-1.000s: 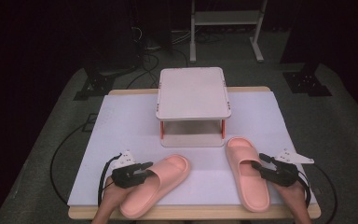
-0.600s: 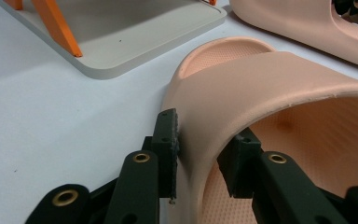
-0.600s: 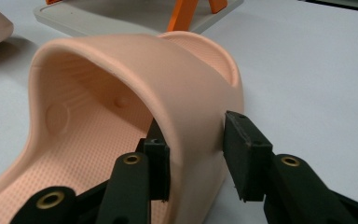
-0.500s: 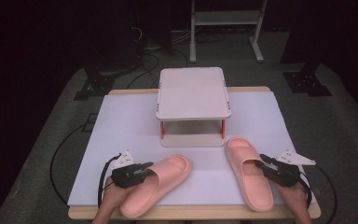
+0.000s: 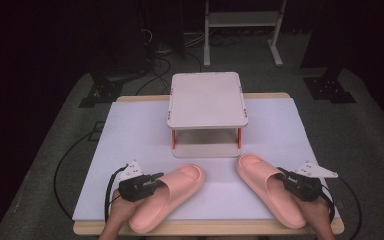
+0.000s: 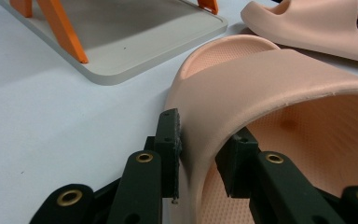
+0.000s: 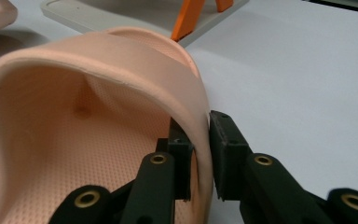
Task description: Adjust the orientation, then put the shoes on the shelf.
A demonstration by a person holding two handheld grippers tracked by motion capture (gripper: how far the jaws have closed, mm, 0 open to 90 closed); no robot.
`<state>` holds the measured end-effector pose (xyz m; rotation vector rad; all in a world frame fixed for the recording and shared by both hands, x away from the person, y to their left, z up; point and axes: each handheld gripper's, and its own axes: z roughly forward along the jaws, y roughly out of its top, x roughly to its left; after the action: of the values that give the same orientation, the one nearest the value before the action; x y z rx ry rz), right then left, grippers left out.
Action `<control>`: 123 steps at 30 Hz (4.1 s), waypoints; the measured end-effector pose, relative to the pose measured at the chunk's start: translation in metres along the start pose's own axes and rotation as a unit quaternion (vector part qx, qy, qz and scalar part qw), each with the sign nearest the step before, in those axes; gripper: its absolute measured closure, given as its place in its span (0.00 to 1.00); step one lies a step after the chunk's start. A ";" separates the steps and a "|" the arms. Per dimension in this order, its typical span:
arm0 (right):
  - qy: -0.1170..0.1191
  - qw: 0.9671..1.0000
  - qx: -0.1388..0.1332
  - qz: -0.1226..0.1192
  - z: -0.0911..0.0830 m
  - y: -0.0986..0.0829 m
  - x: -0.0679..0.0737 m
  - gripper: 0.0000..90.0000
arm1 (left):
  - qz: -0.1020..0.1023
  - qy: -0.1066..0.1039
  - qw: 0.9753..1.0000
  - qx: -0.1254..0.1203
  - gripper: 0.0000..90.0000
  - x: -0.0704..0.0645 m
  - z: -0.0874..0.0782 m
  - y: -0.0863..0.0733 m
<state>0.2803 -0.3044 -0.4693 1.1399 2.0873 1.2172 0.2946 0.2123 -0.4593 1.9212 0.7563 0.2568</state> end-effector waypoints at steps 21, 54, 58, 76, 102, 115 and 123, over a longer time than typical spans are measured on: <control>0.027 0.999 -0.018 -0.005 -0.002 0.009 0.014 0.89 | -0.007 -0.006 1.000 -0.015 0.80 -0.001 -0.002 0.002; 0.039 0.998 -0.047 0.007 -0.009 0.019 0.020 0.90 | -0.019 -0.006 0.998 -0.060 0.82 0.002 -0.028 0.007; 0.040 0.998 -0.055 0.007 -0.012 0.021 0.022 0.90 | -0.021 -0.002 0.998 -0.065 0.82 0.002 -0.032 0.008; 0.053 0.997 -0.062 0.007 -0.016 0.026 0.026 0.90 | -0.015 -0.004 0.997 -0.073 0.81 -0.001 -0.038 0.013; 0.060 0.994 -0.090 -0.001 -0.037 0.053 0.033 0.90 | 0.008 -0.012 0.995 -0.094 0.81 -0.013 -0.047 0.045; 0.054 0.992 -0.111 -0.010 -0.049 0.075 0.036 0.90 | 0.018 -0.012 0.994 -0.109 0.81 -0.014 -0.054 0.070; 0.051 0.991 -0.121 -0.012 -0.053 0.090 0.038 0.90 | 0.019 -0.007 0.993 -0.114 0.81 -0.013 -0.056 0.084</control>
<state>0.2592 -0.2751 -0.3646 0.9578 1.9537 1.4975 0.2903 0.2215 -0.3586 1.7199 0.6511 0.3389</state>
